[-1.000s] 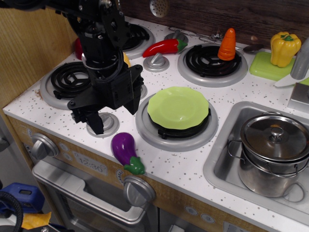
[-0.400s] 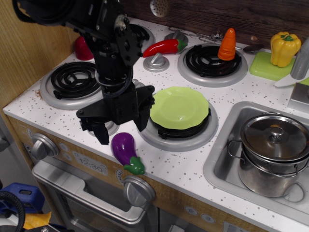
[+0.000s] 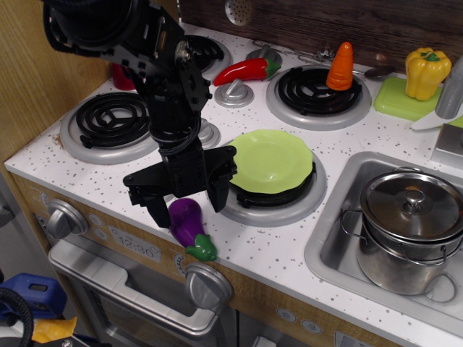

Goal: Put eggplant on plate

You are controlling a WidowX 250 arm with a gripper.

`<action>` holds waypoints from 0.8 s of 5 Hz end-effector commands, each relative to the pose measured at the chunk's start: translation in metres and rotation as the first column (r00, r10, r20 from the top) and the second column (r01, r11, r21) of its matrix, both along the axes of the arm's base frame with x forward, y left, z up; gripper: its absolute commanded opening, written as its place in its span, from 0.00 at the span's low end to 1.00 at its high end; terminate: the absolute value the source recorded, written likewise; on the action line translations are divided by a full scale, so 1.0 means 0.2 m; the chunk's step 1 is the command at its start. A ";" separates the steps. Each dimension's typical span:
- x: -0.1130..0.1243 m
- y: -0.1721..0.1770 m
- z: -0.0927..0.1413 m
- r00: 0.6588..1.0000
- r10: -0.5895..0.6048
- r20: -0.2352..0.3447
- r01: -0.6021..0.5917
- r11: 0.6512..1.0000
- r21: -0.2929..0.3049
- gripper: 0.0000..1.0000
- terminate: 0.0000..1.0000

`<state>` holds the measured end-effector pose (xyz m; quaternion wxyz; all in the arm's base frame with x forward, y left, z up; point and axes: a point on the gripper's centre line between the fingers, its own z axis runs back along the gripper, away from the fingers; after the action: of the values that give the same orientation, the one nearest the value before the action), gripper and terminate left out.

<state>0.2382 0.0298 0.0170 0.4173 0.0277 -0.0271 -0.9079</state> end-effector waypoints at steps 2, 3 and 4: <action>0.05 0.09 -0.02 0.999 -0.038 0.030 0.038 0.999 -0.001 1.00 0.00; 0.06 0.10 -0.05 0.998 -0.049 0.038 0.050 0.999 -0.014 1.00 0.00; 0.05 0.09 -0.07 0.997 -0.049 0.058 0.050 0.999 -0.013 1.00 0.00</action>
<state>0.2471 0.0443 -0.0027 0.3904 0.0613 -0.0496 -0.9172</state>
